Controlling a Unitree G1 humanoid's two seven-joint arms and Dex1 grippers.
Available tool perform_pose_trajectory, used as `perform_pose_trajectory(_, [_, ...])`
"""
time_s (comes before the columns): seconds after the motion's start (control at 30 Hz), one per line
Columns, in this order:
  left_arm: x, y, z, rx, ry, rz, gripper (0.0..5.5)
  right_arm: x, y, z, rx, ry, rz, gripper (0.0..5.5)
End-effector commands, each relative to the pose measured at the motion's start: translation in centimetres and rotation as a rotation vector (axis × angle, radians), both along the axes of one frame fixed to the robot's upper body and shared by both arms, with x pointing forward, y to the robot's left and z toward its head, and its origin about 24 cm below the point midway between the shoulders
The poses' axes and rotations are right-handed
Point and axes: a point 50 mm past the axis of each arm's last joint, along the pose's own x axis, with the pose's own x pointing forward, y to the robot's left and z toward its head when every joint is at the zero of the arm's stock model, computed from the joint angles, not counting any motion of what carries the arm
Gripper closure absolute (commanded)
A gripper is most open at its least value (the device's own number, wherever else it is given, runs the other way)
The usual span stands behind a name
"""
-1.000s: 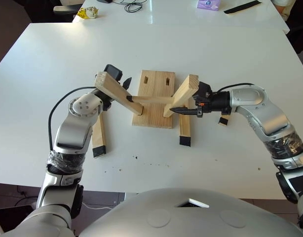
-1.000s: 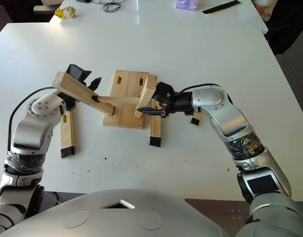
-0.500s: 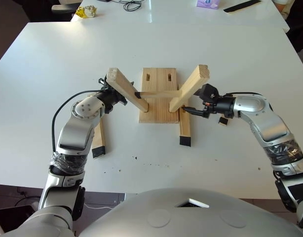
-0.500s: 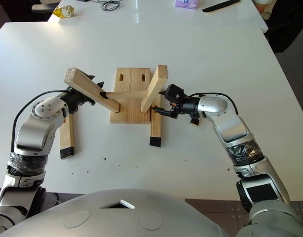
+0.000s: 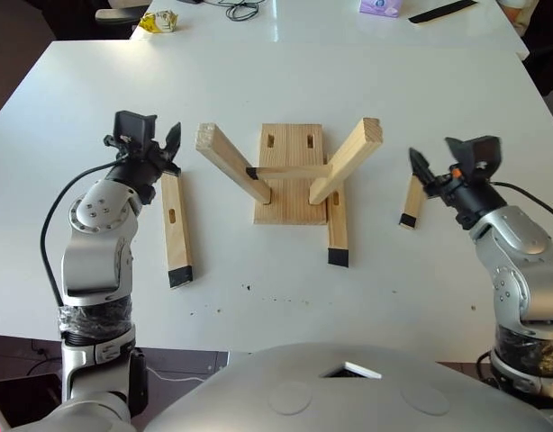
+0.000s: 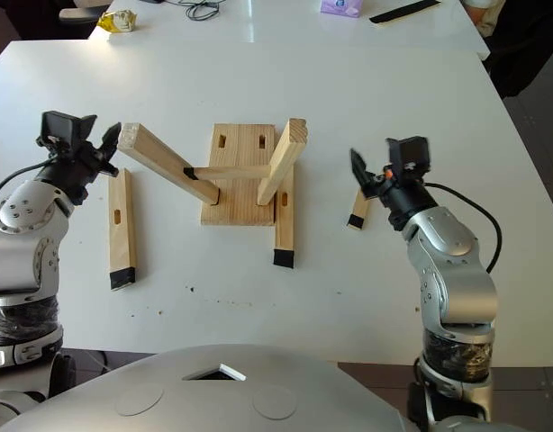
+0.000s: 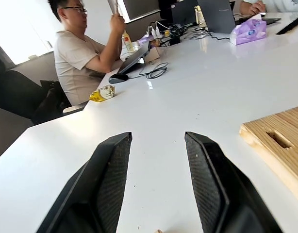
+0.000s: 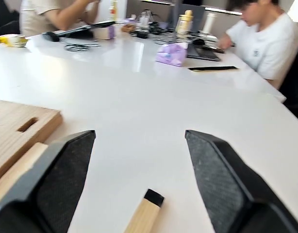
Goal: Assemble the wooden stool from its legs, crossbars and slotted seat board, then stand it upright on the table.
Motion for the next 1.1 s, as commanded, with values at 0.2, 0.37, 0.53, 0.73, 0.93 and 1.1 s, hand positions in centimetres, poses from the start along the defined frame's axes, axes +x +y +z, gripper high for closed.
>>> perform_pose_trajectory(0.2, [-0.1,-4.1,1.0,-0.01,0.04,-0.1,3.47,2.3,5.8,1.6,0.098,0.015,-0.08,2.08])
perform_pose_trajectory(0.37, [-0.4,-9.6,1.0,-0.041,0.095,-0.271,3.47,3.1,14.1,2.6,0.181,0.047,0.16,2.08])
perform_pose_trajectory(0.53, [0.4,-10.2,1.1,-0.025,0.105,-0.246,3.47,3.6,14.1,1.1,0.166,0.105,0.136,2.08])
perform_pose_trajectory(0.73, [2.0,-7.4,0.8,0.017,0.1,-0.127,3.47,3.6,12.3,-0.1,0.123,0.129,0.107,2.08])
perform_pose_trajectory(0.93, [2.7,-5.1,0.9,0.042,0.067,-0.089,3.47,3.7,9.2,0.0,0.052,0.087,0.067,2.08])
perform_pose_trajectory(1.1, [2.9,-3.3,0.7,0.093,0.05,-0.057,3.47,2.9,6.2,-1.5,-0.042,0.133,0.089,2.08])
